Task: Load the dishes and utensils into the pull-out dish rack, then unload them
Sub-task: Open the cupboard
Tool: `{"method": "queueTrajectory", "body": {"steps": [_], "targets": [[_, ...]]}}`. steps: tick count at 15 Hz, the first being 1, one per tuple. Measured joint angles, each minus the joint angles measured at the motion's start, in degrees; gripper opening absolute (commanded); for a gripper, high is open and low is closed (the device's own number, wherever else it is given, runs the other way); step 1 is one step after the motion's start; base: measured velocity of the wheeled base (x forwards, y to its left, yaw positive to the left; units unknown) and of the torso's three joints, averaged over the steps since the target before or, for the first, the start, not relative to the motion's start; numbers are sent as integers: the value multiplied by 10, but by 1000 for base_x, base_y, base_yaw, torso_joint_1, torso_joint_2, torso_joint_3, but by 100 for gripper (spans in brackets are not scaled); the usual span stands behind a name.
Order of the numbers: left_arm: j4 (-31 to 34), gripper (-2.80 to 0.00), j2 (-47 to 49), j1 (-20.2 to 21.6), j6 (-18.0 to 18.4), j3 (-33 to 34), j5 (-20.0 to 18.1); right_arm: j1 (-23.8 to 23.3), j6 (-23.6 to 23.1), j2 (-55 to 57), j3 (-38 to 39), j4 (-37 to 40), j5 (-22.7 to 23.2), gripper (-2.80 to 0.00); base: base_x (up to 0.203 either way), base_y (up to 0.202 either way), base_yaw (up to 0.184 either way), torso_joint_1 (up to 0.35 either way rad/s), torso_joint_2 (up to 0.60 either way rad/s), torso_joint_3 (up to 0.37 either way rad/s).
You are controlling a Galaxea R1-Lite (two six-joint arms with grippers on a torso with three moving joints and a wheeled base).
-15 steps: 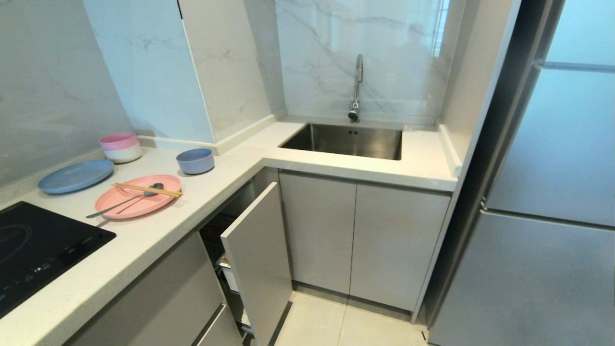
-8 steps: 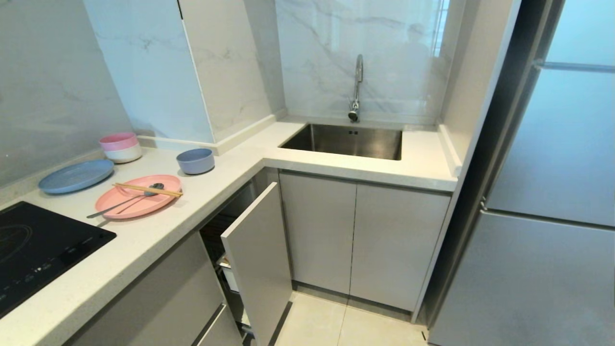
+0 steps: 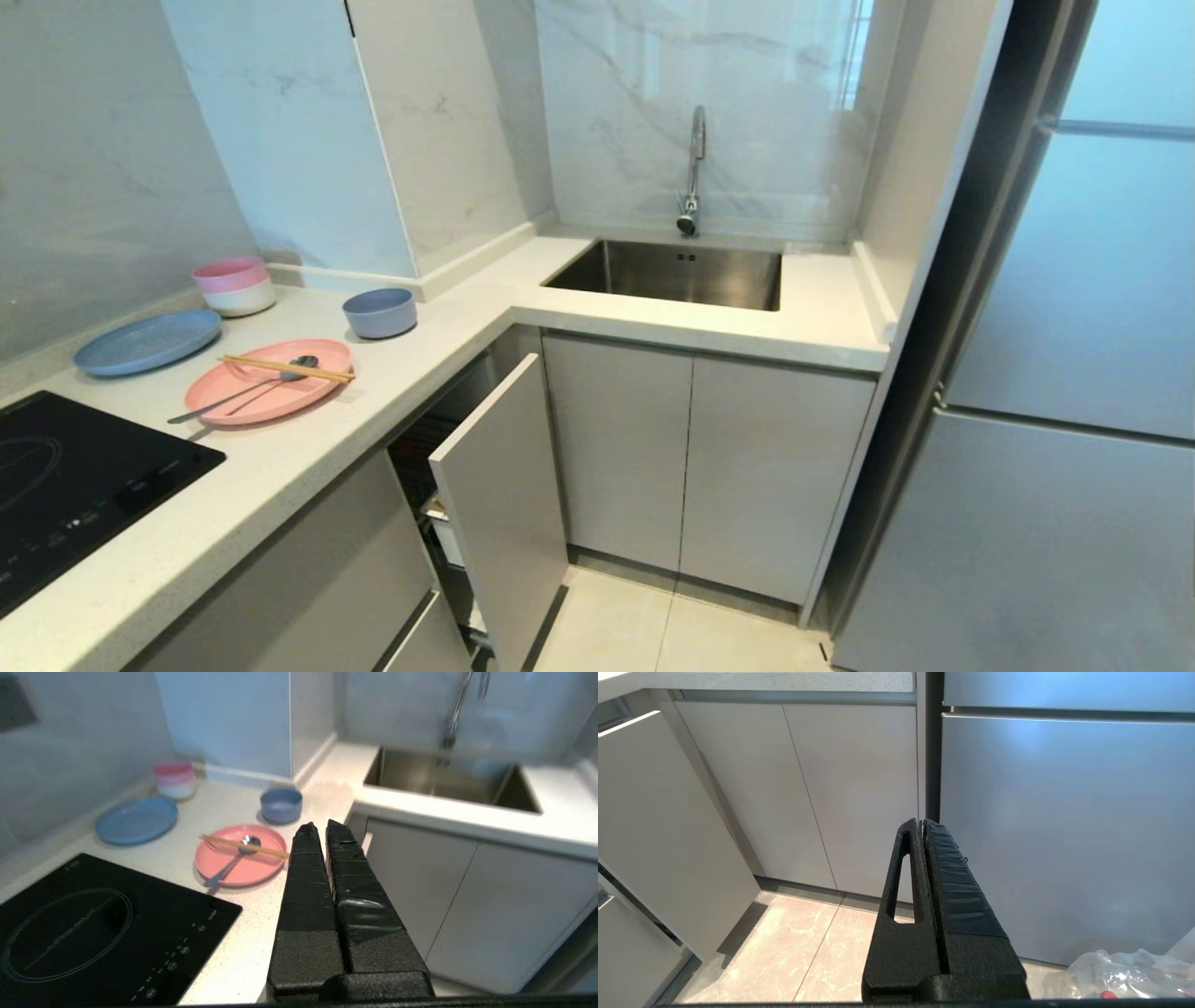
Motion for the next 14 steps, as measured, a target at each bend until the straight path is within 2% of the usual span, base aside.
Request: {"method": "queueTrajectory", "body": {"steps": [4, 8, 11, 14], "targets": [[-8, -280, 136, -8, -4, -25, -1, 0, 0, 0, 0, 0, 0, -280, 0, 0, 0, 0, 0, 0], [-1, -280, 263, -8, -8, -53, -33, 0, 0, 0, 0, 0, 0, -280, 0, 0, 0, 0, 0, 0], [47, -280, 355, -7, -8, -87, -66, 0, 0, 0, 0, 0, 0, -280, 0, 0, 0, 0, 0, 0], [112, -280, 448, -8, -9, -149, -106, 0, 0, 0, 0, 0, 0, -280, 0, 0, 0, 0, 0, 0]]}}
